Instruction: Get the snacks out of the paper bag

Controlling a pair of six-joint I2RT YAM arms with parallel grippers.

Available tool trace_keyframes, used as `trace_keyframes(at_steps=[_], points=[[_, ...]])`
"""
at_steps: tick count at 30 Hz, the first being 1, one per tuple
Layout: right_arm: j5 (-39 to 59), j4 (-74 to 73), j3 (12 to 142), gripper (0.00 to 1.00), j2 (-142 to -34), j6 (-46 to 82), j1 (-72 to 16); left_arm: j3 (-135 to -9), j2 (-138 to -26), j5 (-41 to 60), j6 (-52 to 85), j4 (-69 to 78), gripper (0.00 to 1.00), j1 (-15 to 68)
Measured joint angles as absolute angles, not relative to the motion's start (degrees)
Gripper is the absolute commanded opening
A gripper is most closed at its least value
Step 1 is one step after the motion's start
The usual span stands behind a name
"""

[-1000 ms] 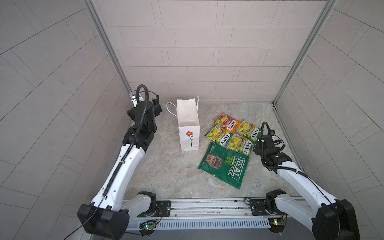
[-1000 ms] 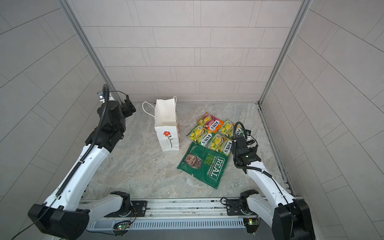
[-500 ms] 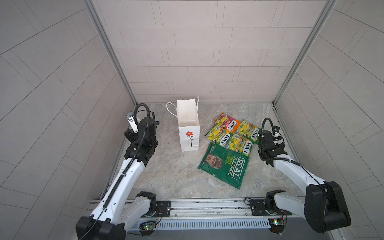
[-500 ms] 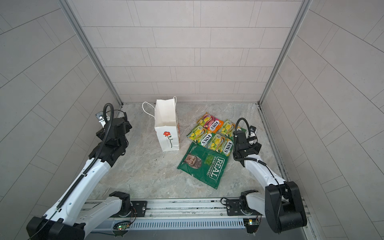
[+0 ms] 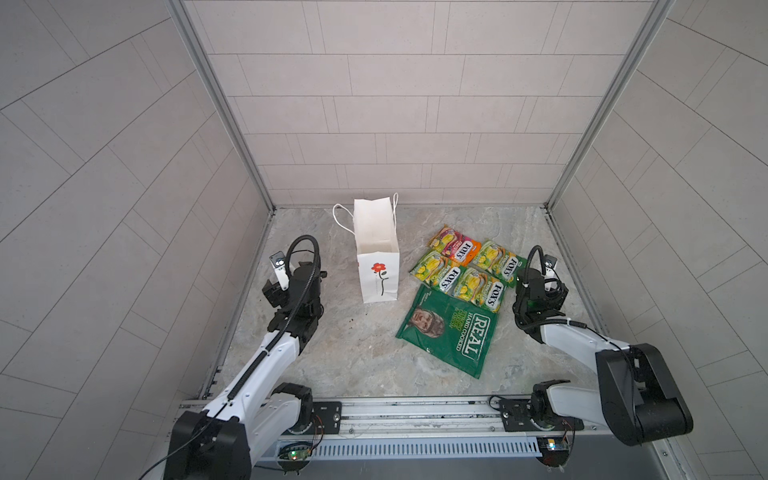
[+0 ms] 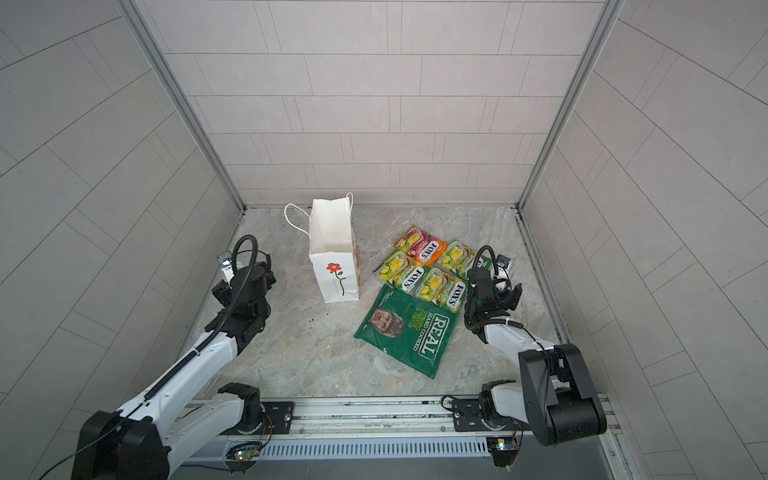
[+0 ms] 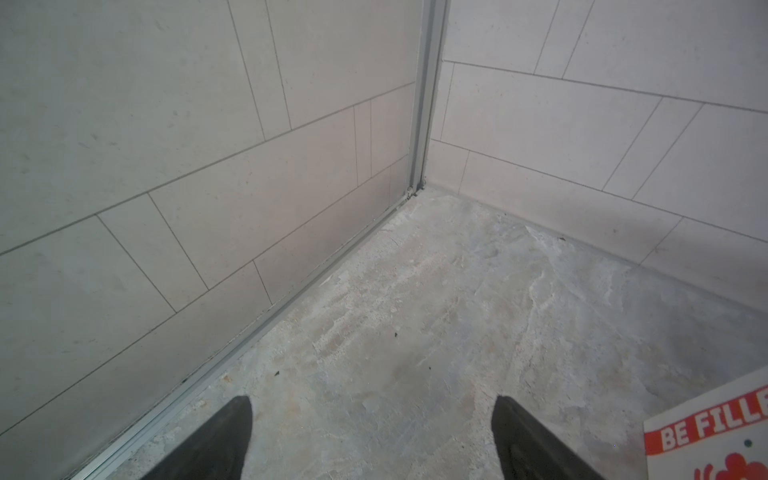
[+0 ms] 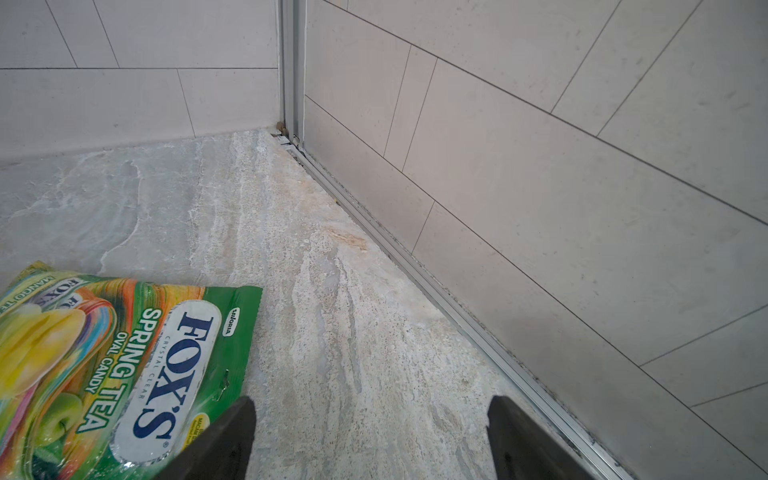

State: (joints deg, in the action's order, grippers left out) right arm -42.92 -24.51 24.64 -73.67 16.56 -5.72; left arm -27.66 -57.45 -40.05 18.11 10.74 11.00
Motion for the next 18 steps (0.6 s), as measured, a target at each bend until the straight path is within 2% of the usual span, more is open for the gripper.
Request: trace_keyframes(at_steps=[10, 18], points=[[-40.9, -28.8, 24.7, 0.89, -77.8, 13.4, -5.7, -22.0, -69.3, -31.7, 7.2, 30.0, 1.00, 10.4], [-37.7, -34.6, 24.6, 0.89, -79.9, 11.5, -5.7, -19.7, -77.8, -25.3, 1.8, 42.2, 1.00, 8.3]])
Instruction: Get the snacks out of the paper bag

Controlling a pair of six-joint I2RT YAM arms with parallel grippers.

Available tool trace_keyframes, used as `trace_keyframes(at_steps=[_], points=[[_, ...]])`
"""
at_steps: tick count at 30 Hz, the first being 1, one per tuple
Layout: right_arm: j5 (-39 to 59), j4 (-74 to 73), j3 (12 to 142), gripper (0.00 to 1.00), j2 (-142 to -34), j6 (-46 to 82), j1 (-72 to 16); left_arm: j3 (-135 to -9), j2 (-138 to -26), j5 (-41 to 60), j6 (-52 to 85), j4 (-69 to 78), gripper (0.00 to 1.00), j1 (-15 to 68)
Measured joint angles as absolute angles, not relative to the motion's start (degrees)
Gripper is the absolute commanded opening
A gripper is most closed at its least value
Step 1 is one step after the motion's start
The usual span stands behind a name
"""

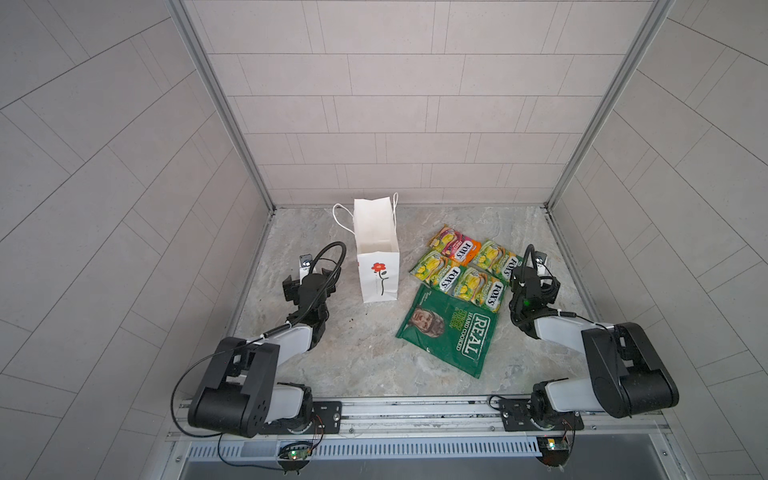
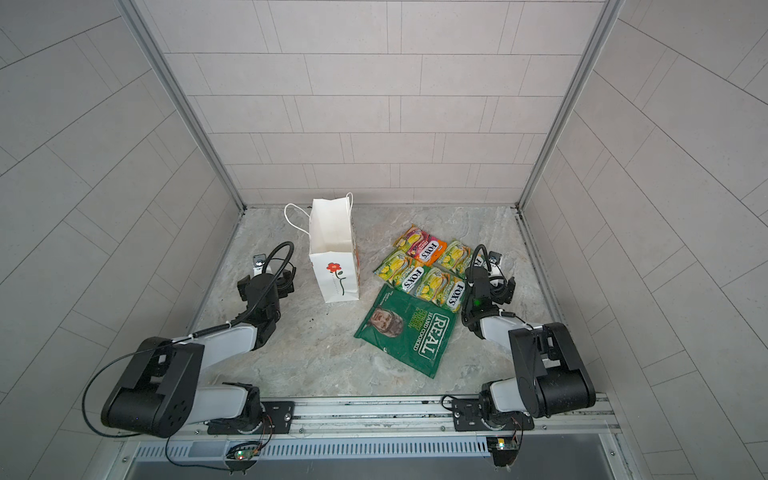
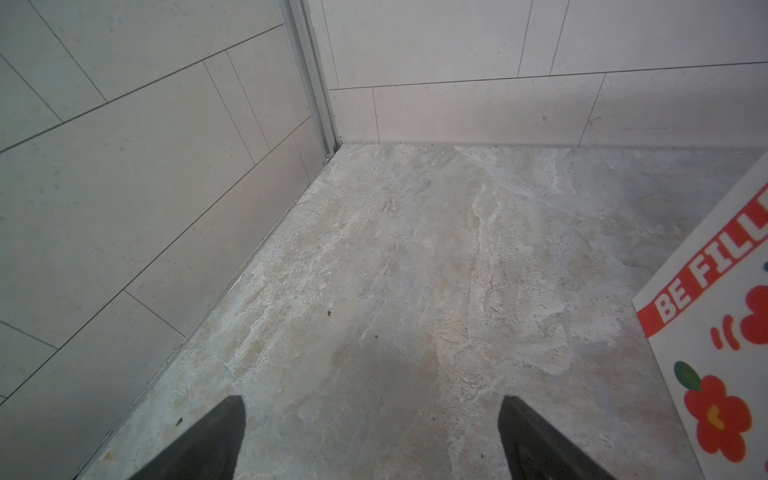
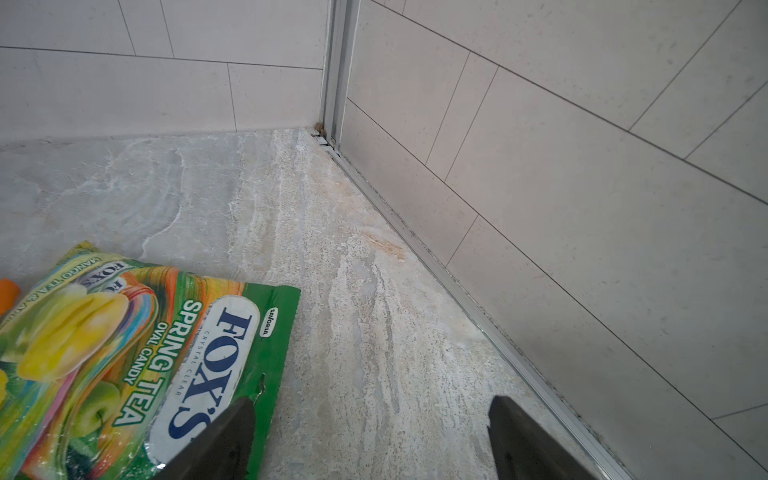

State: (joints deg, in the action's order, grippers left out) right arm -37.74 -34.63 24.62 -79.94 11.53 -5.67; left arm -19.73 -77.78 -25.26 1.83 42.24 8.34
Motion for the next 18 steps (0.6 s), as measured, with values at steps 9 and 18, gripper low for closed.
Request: trace_keyframes(at_steps=[9, 18], points=[[-32.3, -41.0, 23.9, 0.91, -82.5, 8.0, -5.7, -18.6, -84.2, -17.0, 1.4, 51.1, 1.00, 3.8], [-26.9, -50.7, 19.5, 0.92, -84.7, 5.8, -5.3, -18.2, -88.4, -9.1, 1.5, 57.3, 1.00, 1.3]])
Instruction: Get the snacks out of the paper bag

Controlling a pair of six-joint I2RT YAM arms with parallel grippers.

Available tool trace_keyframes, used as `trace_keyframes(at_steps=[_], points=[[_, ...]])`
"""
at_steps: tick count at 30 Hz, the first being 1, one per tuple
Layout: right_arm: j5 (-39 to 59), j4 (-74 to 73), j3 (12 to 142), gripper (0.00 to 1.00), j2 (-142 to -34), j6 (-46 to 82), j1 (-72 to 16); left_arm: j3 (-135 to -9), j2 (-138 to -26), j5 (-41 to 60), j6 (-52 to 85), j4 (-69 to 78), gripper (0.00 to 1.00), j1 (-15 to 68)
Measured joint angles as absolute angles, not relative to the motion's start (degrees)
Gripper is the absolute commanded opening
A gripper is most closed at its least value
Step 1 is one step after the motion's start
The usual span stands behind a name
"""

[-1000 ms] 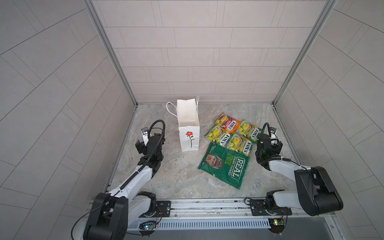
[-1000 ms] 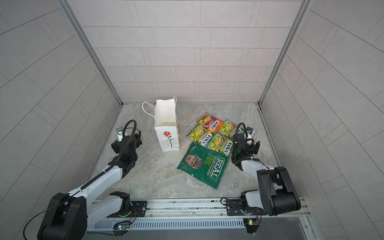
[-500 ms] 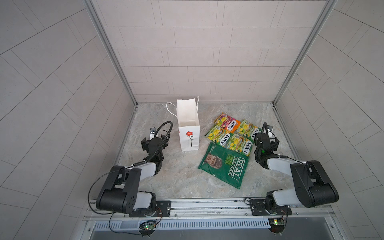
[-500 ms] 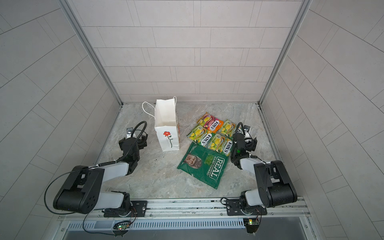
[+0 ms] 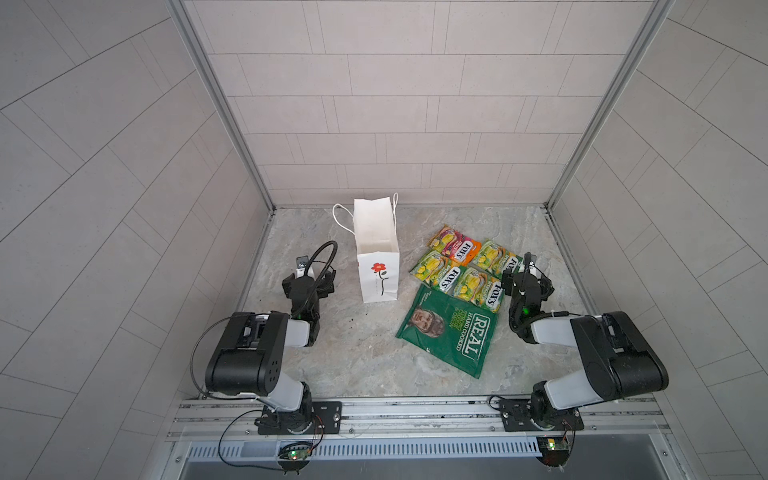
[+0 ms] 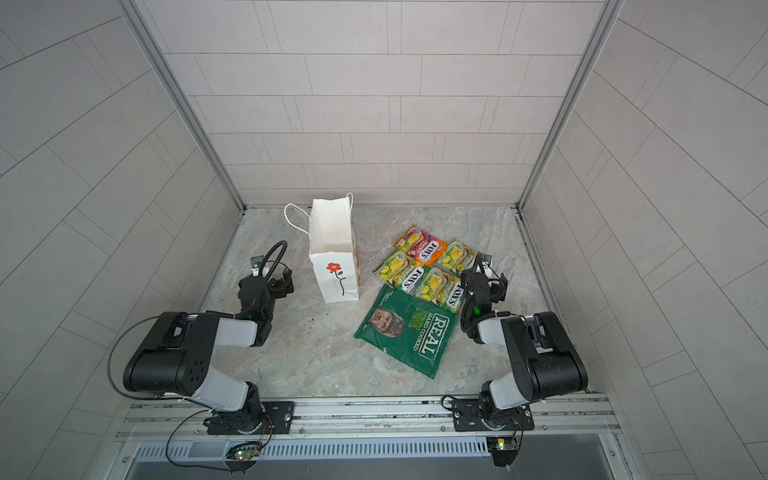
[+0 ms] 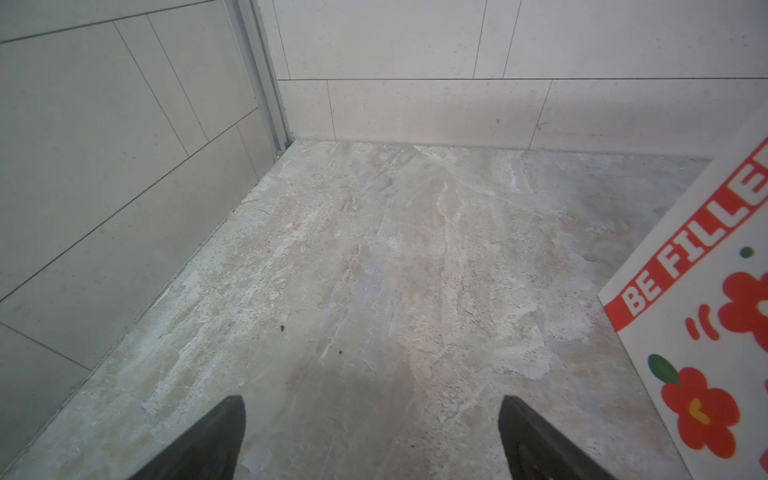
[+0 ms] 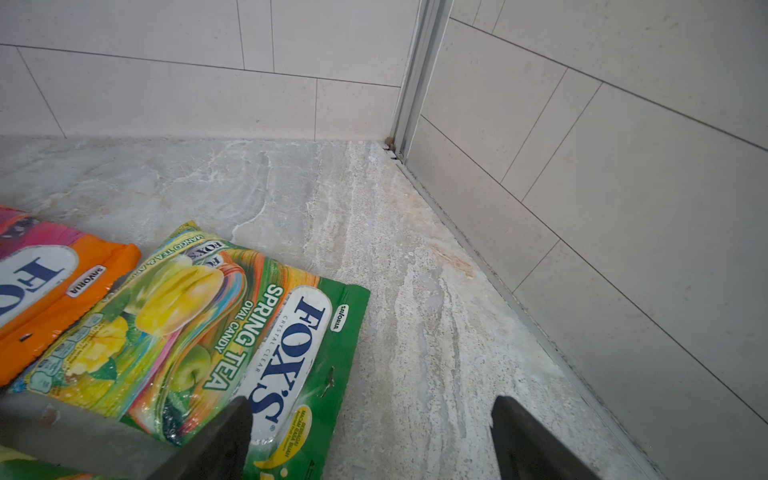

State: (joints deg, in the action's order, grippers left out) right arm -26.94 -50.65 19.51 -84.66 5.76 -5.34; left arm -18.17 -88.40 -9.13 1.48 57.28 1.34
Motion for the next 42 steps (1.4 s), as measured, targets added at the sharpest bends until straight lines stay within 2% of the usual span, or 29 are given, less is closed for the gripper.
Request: trace_keyframes(at_steps=[10, 12, 22, 42], points=[[-21.3, -60.9, 16.4, 0.96, -89.4, 5.5, -3.4, -17.6, -91.1, -4.1, 1.4, 61.8, 1.00, 1.0], [-20.4, -60.7, 16.4, 0.99, -90.4, 5.3, -3.4, -18.2, -91.1, -4.7, 1.5, 60.2, 1.00, 1.0], [-19.9, -59.4, 18.8, 0.99, -90.4, 4.4, -3.7, -21.4, -91.1, -7.2, 1.7, 54.0, 1.00, 1.0], [-19.9, -59.3, 18.8, 1.00, -90.4, 4.3, -3.7, -21.4, -91.1, -6.9, 1.6, 52.7, 1.00, 1.0]])
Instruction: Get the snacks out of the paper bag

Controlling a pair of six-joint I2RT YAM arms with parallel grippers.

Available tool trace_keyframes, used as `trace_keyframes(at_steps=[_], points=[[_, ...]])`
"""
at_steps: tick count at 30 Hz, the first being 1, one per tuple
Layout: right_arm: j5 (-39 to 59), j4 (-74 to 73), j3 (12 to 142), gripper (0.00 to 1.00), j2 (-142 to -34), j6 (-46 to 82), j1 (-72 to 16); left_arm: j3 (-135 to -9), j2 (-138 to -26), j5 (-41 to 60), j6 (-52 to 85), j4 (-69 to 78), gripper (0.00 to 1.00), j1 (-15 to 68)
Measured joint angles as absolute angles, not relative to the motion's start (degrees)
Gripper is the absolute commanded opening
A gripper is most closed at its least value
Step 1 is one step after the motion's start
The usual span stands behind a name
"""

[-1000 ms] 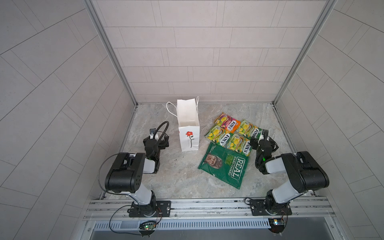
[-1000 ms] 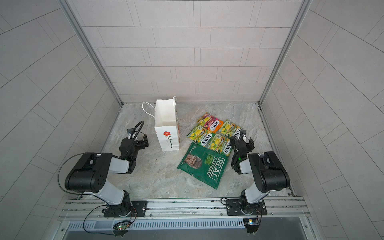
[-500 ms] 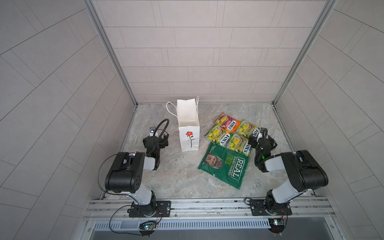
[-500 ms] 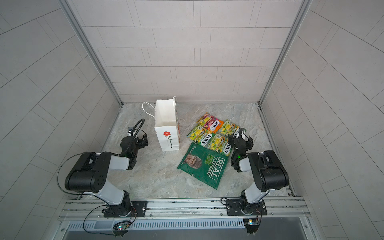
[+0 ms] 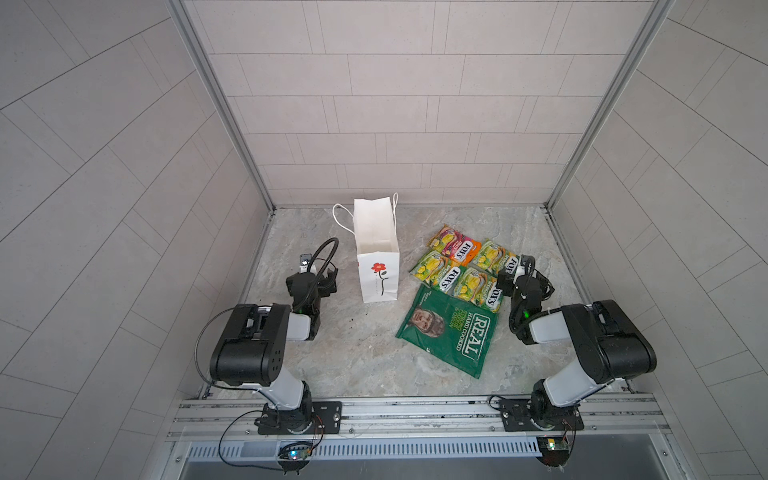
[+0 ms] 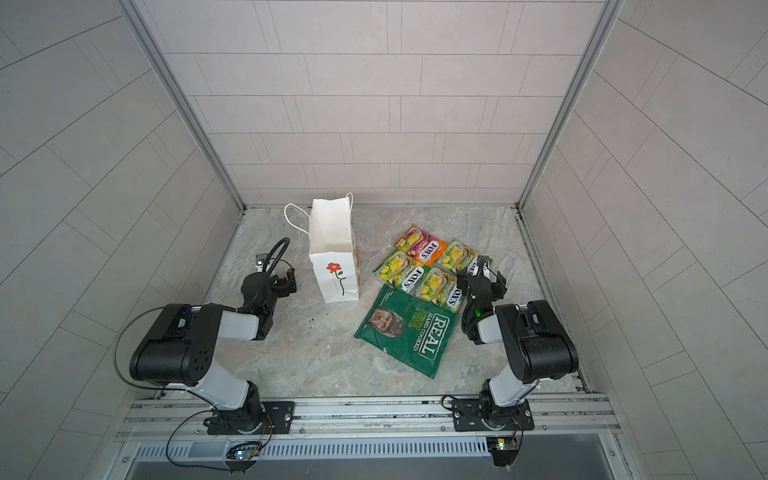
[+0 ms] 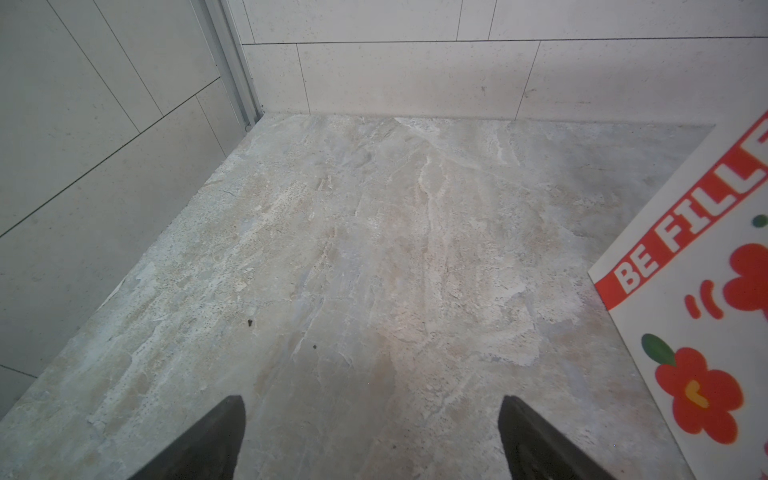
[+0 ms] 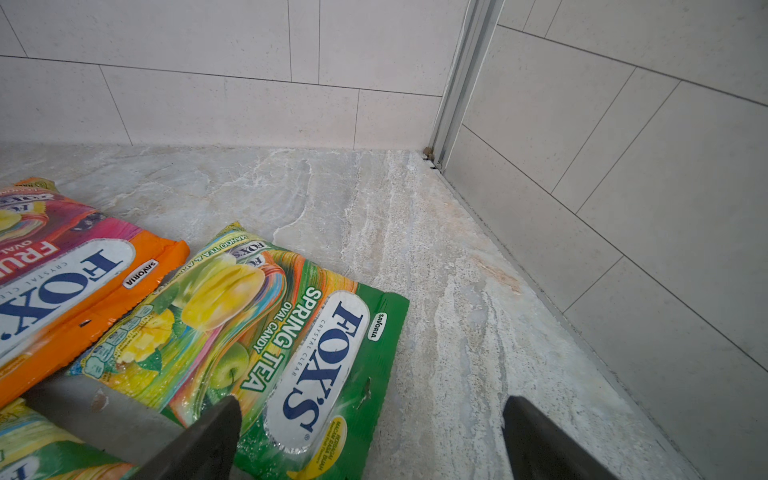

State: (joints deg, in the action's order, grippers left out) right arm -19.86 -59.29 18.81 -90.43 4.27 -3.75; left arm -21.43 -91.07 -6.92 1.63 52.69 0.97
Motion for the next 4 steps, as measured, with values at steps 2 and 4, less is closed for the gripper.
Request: trace_keyframes(at_steps=[2, 4], points=[[-19.9, -59.3, 18.8, 0.99, -90.4, 4.3, -3.7, -21.4, -91.1, -6.9, 1.6, 52.6, 1.00, 1.0], [-19.9, -59.3, 18.8, 0.99, -90.4, 4.3, -3.7, -21.4, -91.1, -6.9, 1.6, 52.6, 1.00, 1.0]])
